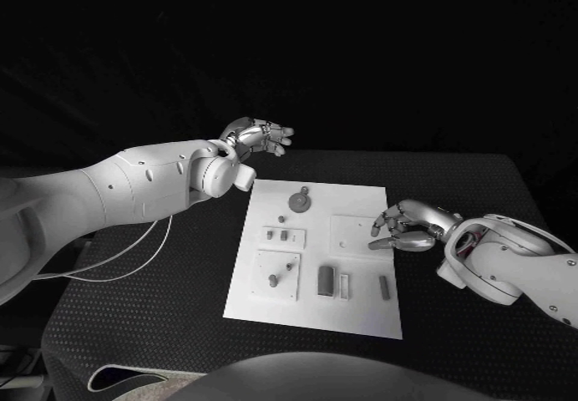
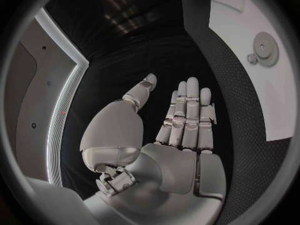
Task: Assemble the parts on the task board
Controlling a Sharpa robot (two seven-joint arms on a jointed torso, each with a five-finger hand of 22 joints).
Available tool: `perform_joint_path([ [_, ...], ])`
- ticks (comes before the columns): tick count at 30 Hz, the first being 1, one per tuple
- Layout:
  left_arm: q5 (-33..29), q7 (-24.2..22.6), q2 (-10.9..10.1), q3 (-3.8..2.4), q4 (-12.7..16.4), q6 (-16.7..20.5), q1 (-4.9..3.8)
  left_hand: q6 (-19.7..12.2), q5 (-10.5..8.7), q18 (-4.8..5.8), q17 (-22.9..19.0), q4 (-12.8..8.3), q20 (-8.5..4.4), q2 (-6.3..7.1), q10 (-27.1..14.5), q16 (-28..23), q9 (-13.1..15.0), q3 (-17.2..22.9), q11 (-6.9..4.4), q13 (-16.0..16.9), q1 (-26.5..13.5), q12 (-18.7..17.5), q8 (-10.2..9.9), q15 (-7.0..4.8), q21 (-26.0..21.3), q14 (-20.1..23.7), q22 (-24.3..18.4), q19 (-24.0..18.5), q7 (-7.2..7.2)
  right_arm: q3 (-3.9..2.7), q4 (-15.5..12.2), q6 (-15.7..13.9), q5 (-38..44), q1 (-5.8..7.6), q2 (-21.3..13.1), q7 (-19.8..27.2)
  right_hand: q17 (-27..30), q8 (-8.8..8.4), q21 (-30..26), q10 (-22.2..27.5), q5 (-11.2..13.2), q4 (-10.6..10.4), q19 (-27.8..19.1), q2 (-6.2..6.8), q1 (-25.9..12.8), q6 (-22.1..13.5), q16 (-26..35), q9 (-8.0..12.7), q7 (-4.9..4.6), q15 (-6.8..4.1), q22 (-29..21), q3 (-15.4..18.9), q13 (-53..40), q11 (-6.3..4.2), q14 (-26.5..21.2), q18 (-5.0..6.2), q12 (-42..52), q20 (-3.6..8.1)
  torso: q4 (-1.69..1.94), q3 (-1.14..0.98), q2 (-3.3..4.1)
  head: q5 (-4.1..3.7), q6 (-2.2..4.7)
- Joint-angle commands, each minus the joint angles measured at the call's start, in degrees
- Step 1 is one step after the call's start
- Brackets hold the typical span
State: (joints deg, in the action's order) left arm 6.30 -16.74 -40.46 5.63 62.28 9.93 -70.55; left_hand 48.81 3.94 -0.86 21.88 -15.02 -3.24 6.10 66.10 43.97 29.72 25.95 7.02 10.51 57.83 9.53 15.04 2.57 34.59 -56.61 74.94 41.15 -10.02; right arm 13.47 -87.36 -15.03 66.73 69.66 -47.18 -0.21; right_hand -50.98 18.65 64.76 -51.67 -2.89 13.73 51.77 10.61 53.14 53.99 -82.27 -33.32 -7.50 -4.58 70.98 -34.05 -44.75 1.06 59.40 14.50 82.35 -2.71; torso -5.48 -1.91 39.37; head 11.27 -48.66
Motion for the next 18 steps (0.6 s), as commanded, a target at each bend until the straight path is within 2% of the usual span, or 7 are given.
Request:
perform_joint_path([
  [1,-0.2,-0.8,0.0,-0.03,0.1,-0.2,-0.05,-0.1,-0.13,-0.59,0.1,0.2,0.15,-0.3,-0.1,-0.4,-0.1,0.1,-0.28,0.1,0.1,0.3,0.4,0.01,-0.3,-0.2,0.9,0.2,-0.02,-0.02,-1.0,6.6,-4.7,0.29,-1.2,-7.5,0.4,0.57,0.4,-2.1,-0.1,-0.3,2.1,-0.06,-0.9,0.8,0.1,-0.8,0.98,-1.13,-0.7,0.4,0.1,-0.81,2.4,0.5,0.1,1.16,0.03,-0.01,0.03,-0.18,-0.18],
  [3,-0.2,-0.8,0.0,-0.03,0.1,-0.2,-0.04,-0.1,-0.13,-0.58,0.2,0.3,0.15,-0.3,0.1,-0.4,-0.1,0.1,-0.4,0.1,0.1,0.6,0.4,0.0,-0.3,-0.2,0.9,0.2,-0.03,0.0,-1.9,7.8,-5.7,0.54,-2.4,-10.7,0.5,0.65,0.7,-4.2,-0.1,-1.6,4.2,-0.7,-2.9,1.5,0.4,-1.4,1.49,-1.73,-1.4,0.7,0.0,-1.38,4.6,0.5,-0.1,2.48,0.06,0.0,0.09,-0.35,-0.15],
  [6,-0.2,-0.8,0.0,-0.03,0.1,-0.3,-0.04,0.0,-0.13,-0.57,0.3,0.3,0.13,-0.31,0.7,-0.5,-0.1,0.1,-0.68,0.3,0.1,1.1,0.4,-0.02,-0.4,-0.3,0.9,0.3,-0.02,0.01,-2.7,10.3,-6.3,0.56,-3.3,-13.6,0.5,0.97,0.7,-5.2,-0.1,-2.5,5.1,-0.75,-3.3,2.8,0.9,-1.9,2.01,-2.22,-2.0,-0.4,-0.1,-1.87,5.6,0.5,-0.5,3.28,0.03,0.04,0.0,-0.59,-0.01],
  [7,-0.2,-0.8,0.0,-0.03,0.1,-0.3,-0.04,0.0,-0.14,-0.57,0.3,0.3,0.13,-0.29,0.9,-0.5,-0.1,0.0,-0.82,0.4,0.1,1.3,0.4,-0.02,-0.4,-0.3,1.0,0.3,-0.01,0.01,-3.0,10.7,-6.6,0.56,-3.5,-15.0,0.4,1.01,0.7,-5.7,0.1,-3.4,5.7,-0.17,-3.7,3.3,1.1,-2.1,2.26,-2.53,-2.3,-1.3,-0.1,-2.22,6.1,0.5,-0.7,3.66,0.01,0.05,-0.04,-0.64,0.02],
  [12,-0.2,-0.9,0.1,-0.02,0.0,-0.3,-0.04,0.0,-0.15,-0.54,0.6,0.4,0.11,-0.28,2.2,-0.7,-0.2,0.0,-1.5,0.8,0.0,2.4,0.5,-0.04,-0.5,-0.3,1.0,0.3,0.0,0.06,-3.4,12.7,-6.5,0.55,-3.6,-18.9,0.2,1.07,0.7,-6.4,0.1,-4.0,6.1,0.31,-3.6,4.1,1.5,-2.4,2.62,-2.85,-2.6,-3.2,-0.5,-2.5,6.7,0.5,-1.0,4.18,-0.07,-0.01,-0.01,-0.85,-0.02],
  [15,-0.2,-0.9,0.1,-0.02,0.1,-0.4,-0.03,0.0,-0.16,-0.54,0.6,0.4,0.11,-0.24,2.2,-0.7,-0.2,-0.1,-1.52,0.8,0.0,2.4,0.5,-0.03,-0.5,-0.3,1.0,0.3,0.0,0.15,-3.4,13.5,-6.4,0.55,-3.5,-21.3,0.0,1.07,0.8,-6.9,0.1,-4.5,6.3,0.63,-4.1,4.5,1.6,-2.6,2.73,-2.9,-2.7,-3.7,-0.7,-2.57,7.1,0.5,-1.1,4.31,0.0,0.02,-0.02,-1.26,0.13],
  [18,-0.2,-1.0,0.2,-0.02,0.0,-0.3,-0.03,0.0,-0.16,-0.53,0.6,0.4,0.11,-0.23,2.1,-0.7,-0.2,-0.1,-1.49,0.7,-0.1,2.4,0.5,-0.03,-0.6,-0.3,1.0,0.3,0.02,0.34,-3.5,14.0,-6.1,0.54,-3.2,-22.8,-0.1,1.03,1.0,-7.2,0.1,-5.1,6.5,0.84,-4.8,4.8,1.6,-2.7,2.82,-2.97,-2.7,-3.8,-0.9,-2.66,7.4,0.5,-1.1,4.44,-0.04,0.08,-0.06,-1.31,0.03],
])
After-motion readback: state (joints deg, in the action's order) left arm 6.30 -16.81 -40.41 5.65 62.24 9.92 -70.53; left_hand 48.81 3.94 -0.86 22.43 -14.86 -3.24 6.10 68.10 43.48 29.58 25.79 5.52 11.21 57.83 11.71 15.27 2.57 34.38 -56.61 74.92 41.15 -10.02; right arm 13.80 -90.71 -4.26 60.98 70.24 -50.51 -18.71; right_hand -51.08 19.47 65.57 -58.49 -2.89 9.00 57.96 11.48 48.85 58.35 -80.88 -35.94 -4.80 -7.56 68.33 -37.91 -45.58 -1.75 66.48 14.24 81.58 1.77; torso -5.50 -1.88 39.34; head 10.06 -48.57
